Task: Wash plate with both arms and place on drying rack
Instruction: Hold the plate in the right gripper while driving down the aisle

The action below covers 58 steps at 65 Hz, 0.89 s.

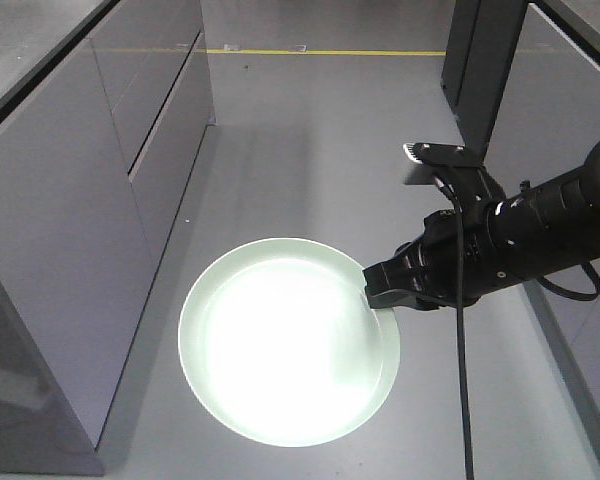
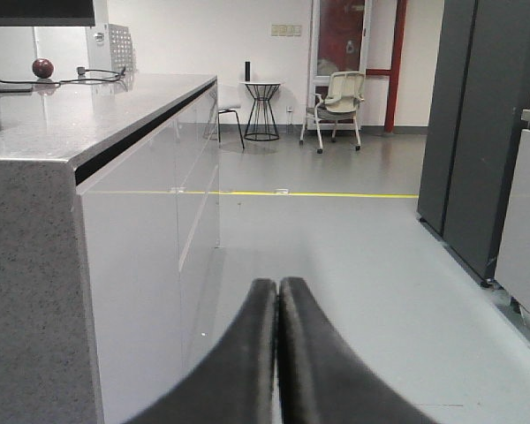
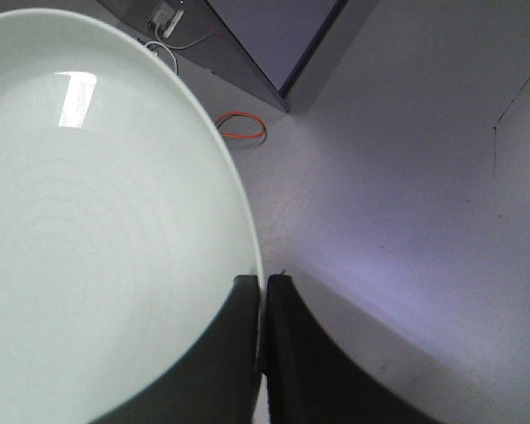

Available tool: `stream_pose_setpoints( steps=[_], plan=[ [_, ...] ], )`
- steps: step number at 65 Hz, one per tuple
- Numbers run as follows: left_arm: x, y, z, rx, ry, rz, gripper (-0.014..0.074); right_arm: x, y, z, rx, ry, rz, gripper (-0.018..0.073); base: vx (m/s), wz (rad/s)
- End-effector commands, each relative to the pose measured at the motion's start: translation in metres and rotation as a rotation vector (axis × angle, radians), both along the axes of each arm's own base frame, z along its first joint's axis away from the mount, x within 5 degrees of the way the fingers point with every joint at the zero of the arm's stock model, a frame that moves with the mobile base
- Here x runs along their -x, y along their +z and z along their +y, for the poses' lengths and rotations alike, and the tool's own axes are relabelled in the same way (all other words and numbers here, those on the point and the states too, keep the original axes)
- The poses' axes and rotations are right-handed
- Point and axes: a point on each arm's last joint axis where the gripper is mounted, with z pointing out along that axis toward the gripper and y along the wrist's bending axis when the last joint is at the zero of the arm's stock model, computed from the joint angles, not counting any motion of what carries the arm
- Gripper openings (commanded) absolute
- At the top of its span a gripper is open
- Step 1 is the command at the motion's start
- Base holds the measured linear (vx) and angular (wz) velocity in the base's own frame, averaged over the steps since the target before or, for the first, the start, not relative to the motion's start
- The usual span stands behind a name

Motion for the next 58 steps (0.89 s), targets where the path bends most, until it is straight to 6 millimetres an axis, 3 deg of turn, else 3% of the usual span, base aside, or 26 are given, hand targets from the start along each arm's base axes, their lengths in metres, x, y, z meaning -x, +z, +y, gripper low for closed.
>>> stream_pose_setpoints(
  steps=[1, 58],
  plan=[
    [0.0031, 0.0167, 0.0006, 0.021, 0.003, -0.117, -0.0007, 0.0022, 0.0202, 0.0007, -0.053, -0.015, -0.072, -0.0001, 0.15, -0.01],
    [0.0031, 0.0167, 0.0006, 0.021, 0.003, -0.117, -0.0007, 0.0022, 0.0202, 0.0007, -0.053, -0.015, -0.072, -0.0001, 0.14, -0.01]
  ],
)
